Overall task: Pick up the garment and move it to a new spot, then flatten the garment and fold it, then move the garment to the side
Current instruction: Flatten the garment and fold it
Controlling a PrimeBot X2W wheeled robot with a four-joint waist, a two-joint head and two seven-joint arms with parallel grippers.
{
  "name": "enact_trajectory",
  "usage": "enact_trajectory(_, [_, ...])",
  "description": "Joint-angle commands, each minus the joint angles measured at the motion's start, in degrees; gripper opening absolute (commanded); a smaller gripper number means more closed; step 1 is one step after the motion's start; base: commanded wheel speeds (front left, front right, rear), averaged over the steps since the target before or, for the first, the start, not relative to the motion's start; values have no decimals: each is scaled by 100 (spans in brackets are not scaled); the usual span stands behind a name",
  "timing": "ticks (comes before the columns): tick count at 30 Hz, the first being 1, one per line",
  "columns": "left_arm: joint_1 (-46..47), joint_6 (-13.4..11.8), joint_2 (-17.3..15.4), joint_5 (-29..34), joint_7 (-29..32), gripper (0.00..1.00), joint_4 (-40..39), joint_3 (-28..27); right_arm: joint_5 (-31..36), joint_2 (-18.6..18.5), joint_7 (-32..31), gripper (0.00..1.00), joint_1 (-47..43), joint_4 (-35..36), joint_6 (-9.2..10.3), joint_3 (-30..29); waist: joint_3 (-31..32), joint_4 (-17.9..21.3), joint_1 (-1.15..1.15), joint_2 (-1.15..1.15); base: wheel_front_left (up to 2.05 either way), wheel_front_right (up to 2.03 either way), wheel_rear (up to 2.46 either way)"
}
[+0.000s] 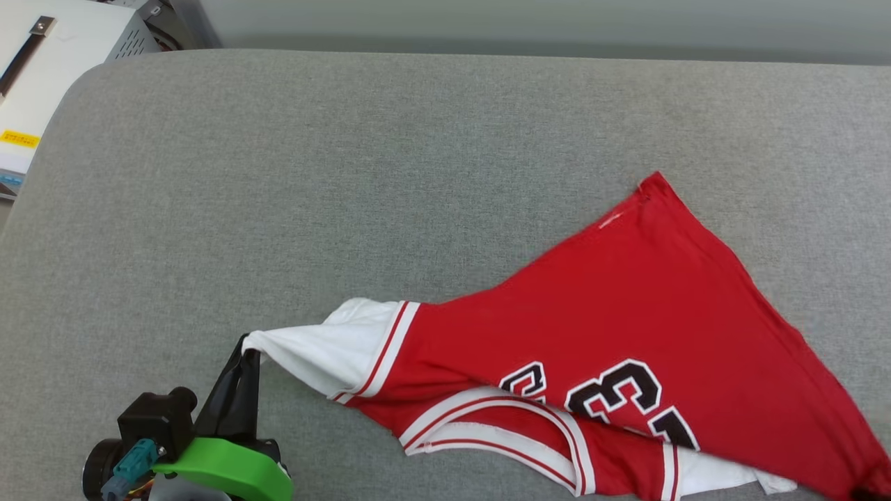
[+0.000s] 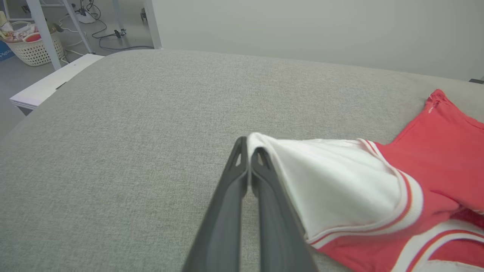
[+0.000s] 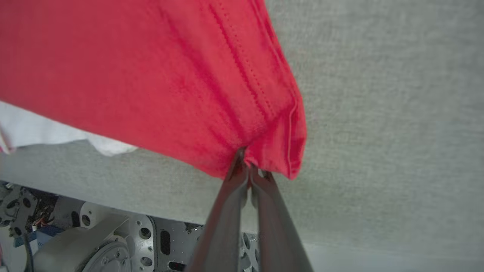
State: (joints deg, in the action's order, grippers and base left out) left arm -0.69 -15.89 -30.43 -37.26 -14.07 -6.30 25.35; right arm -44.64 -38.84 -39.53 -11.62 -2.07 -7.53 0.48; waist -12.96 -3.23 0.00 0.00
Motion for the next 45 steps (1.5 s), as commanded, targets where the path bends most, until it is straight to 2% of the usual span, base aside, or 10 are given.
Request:
enact_trajectory(1, [-58, -10, -10, 6, -8, 0, 25, -16, 67, 233, -10, 0, -166, -74, 4, -32, -35, -32, 0, 0, 0, 0, 0])
enact_trajectory(4, [-23, 16, 4, 8, -9, 0, 73, 11, 163, 551, 37, 0, -309, -208, 4, -97, -42, -55, 0, 0, 0, 0, 0])
enact_trajectory(5, [-18, 20, 3, 5, -10, 0, 89, 13, 229, 631, 141, 29, -278, -229, 4, -196, -41, -49, 0, 0, 0, 0, 0])
enact_trajectory(6, [-20, 19, 0, 3, -11, 0, 98, 9, 260, 682, 188, 87, -242, -233, 4, -271, -39, -38, 0, 0, 0, 0, 0])
enact_trajectory(7, [-24, 19, -5, 1, -13, 0, 104, 2, 286, 726, 239, 100, -183, -209, 4, -374, -36, -25, 0, 0, 0, 0, 0])
enact_trajectory(16, [66, 14, -28, 41, -15, 0, 67, 14, 480, 591, 623, 100, 544, 784, 4, -1090, -88, -64, 0, 0, 0, 0, 0])
enact_trajectory(20, [154, 36, -18, 71, -14, 0, 49, 43, 569, 403, 457, 100, 1157, 1285, 4, -1000, -191, -144, 0, 0, 0, 0, 0])
enact_trajectory(23, [355, 81, 45, 132, -16, 0, 44, 103, 698, 167, 22, 100, 2238, 1474, 4, -455, -395, -292, 0, 0, 0, 0, 0])
enact_trajectory(34, [977, 287, 332, 318, -39, 0, 159, 327, 980, 203, -837, 100, 4586, 49, 4, 1238, -1008, -761, 0, 0, 0, 0, 0])
enact_trajectory(45, [1354, 455, 663, 429, -74, 0, 337, 403, 1097, 617, -662, 100, 5594, -1712, 4, 2268, -1495, -1054, 0, 0, 0, 0, 0])
